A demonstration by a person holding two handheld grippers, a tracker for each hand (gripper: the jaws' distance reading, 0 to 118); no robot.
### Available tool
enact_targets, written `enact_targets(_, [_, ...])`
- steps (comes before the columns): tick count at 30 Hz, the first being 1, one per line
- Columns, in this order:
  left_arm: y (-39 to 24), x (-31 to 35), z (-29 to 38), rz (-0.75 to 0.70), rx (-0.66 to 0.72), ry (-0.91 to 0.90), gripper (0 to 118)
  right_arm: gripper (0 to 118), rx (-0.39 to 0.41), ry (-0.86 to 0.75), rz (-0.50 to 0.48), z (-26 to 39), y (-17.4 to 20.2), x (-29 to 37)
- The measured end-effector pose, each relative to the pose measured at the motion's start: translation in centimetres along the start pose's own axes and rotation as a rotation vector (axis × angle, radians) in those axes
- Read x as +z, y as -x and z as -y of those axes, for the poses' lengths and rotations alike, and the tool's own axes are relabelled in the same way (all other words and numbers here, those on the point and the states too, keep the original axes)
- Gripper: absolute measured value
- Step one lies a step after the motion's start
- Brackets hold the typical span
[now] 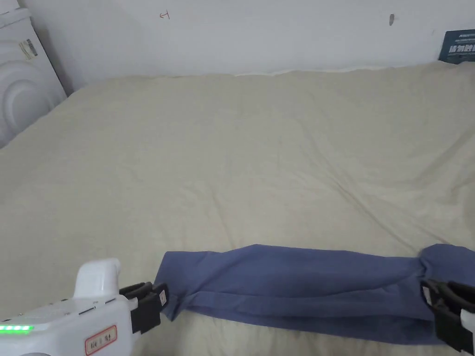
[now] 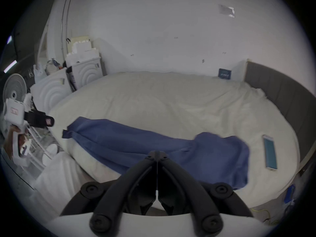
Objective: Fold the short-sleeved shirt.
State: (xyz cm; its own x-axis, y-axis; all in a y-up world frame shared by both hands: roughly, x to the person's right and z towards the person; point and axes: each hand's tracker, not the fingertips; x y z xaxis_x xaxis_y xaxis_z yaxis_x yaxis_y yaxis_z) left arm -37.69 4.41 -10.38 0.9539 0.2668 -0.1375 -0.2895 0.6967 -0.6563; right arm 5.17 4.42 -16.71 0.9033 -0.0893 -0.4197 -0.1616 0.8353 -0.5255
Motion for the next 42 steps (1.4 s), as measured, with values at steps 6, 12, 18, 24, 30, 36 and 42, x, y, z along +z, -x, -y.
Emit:
enact_targets(6, [2.5,0.4,0.6,-0.03,0.064,0.024,0,0,-0.014,0.03,-0.05,-0.3,2.3,-2.5])
enact_targets(12, [5.8,-0.9,-0.4,-0.006,0.126,0.008,7,0,-0.016,0.049,-0.067,-1.2,3.5,-4.3])
enact_targets(18, [8.9,-5.7,-2.5,0.166,0.157,0.09,108,0,0.009,0.097,-0.057,-1.9,5.4,-5.5])
enact_targets(24, [11.8,-11.5,-4.1,0.378,0.304,0.185,108,0,0.046,0.15,-0.041,-2.0,6.4,-6.8])
enact_targets(30, [13.9,-13.8,-4.9,0.291,0.348,0.209,108,0,0.062,0.192,-0.036,-1.5,6.5,-8.0])
enact_targets(36, [14.8,-14.8,-5.2,0.486,0.493,0.244,108,0,0.058,0.213,-0.042,-1.5,6.9,-9.3])
enact_targets(42, [13.8,-16.1,-5.4,0.497,0.468,0.268,107,0,0.075,0.237,-0.059,-0.9,7.6,-10.0])
